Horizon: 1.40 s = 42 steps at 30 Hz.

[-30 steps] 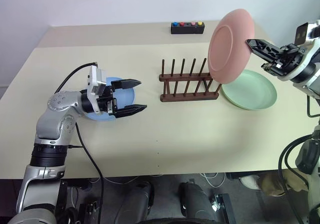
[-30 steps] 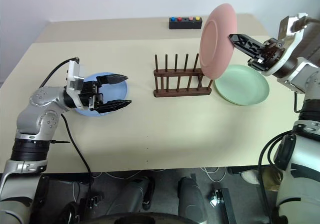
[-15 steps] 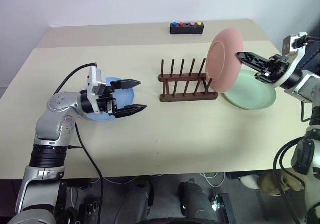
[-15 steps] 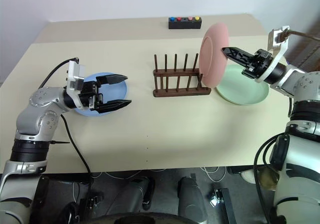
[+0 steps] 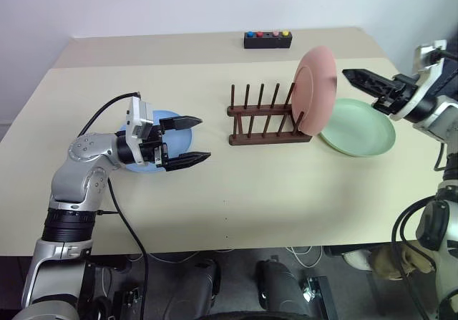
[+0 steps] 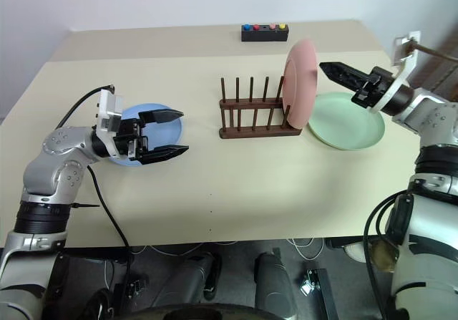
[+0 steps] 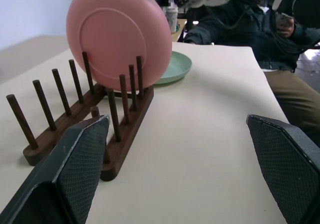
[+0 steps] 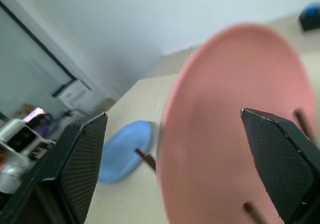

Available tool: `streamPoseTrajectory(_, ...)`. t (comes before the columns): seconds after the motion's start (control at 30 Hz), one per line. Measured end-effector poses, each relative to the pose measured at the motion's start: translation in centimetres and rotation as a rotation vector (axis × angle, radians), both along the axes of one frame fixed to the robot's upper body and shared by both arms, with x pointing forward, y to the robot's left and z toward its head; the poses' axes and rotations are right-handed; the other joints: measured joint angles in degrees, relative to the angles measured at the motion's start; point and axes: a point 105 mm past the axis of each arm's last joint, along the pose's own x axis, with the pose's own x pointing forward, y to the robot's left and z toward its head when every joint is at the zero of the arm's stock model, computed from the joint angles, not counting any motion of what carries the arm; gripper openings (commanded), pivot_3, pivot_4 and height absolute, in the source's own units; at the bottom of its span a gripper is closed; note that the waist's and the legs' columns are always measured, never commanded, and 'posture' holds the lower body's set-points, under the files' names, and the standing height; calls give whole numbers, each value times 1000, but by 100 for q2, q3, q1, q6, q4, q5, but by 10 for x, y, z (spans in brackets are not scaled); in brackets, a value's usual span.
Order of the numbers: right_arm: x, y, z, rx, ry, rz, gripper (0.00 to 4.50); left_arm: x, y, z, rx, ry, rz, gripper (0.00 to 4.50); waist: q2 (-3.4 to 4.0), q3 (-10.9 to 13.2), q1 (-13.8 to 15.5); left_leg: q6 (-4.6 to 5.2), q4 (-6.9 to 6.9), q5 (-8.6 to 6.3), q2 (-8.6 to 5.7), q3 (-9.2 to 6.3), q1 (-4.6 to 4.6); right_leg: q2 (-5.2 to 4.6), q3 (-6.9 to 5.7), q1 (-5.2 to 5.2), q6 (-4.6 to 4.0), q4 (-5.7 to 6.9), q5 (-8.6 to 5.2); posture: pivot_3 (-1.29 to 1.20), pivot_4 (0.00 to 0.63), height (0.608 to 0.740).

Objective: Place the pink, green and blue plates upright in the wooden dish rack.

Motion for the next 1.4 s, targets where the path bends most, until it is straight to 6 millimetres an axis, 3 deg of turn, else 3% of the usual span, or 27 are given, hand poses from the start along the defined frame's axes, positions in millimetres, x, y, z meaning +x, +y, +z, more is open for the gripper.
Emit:
streamPoseTrajectory(0.23, -17, -28, -11, -94, -77, -157, 4468, -1, -4, 1, -16, 7, -21, 4500, 0, -1, 43, -2, 4, 1, 0, -5, 0, 0, 0, 0, 0, 7, 0, 0, 150, 740)
streamPoseTrajectory(0.33, -36, -39, -41, -240, -15, -200, 4468, -2, -7, 0, -29, 28, -33, 4500, 1, -1, 44, -1, 5, 1, -3, -1, 0, -2, 0, 4, 1, 5, 0, 0, 150, 740)
streamPoseTrajectory(0.43, -60, -51, -92, -495, 109, -211, 4468, -4, -12, -1, -42, 36, -48, 4500, 6, -3, 19, -1, 13, 1, -3, 8, 4, -2, 6, 3, 2, 15, 1, 0, 150, 740)
streamPoseTrajectory(0.53, -67, -51, -109, -645, 130, -192, 4468, -5, -21, -4, -47, 45, -73, 4500, 15, -7, -39, -2, 19, 2, -2, 29, 20, -1, 27, 4, 2, 42, 2, 0, 150, 740)
streamPoseTrajectory(0.7, -64, -47, -126, -885, 78, -168, 4468, -2, -39, -14, -27, 43, -53, 4500, 12, -5, -115, -12, 21, 31, 2, 29, 27, 0, 27, 5, -2, 65, 3, 0, 150, 740)
streamPoseTrajectory(0.77, -49, -49, -125, -960, 41, -202, 4468, 4, -46, -24, 24, 46, 6, 4500, 12, -5, -111, -8, 22, 36, -1, 35, 32, -3, 30, 9, -4, 64, 4, 0, 150, 740)
streamPoseTrajectory(0.9, -33, -45, -124, -996, -6, -212, 4468, -5, -66, -49, 67, 85, 13, 4500, 6, -2, -90, -8, 14, 37, -1, 30, 26, -3, 27, 0, -4, 64, 4, 0, 150, 740)
streamPoseTrajectory(1.1, -23, -45, -135, -1010, 9, -198, 4468, -9, -69, -47, 64, 59, 31, 4500, 6, -2, -77, -12, 14, 39, -2, 26, 24, -4, 22, -1, -7, 65, 6, 0, 150, 740)
streamPoseTrajectory(1.23, -17, -50, -144, -1043, 47, -206, 3174, -12, -73, -48, 62, 59, 30, 4500, 6, -2, -94, -14, 14, 41, -1, 25, 25, -1, 22, 0, -9, 66, 7, 0, 150, 740)
streamPoseTrajectory(1.4, -13, -53, -154, -1100, 54, -209, 635, -12, -73, -47, 61, 52, 29, 4500, 7, -2, -99, -16, 14, 42, -1, 25, 26, 0, 22, -1, -9, 67, 8, 0, 150, 740)
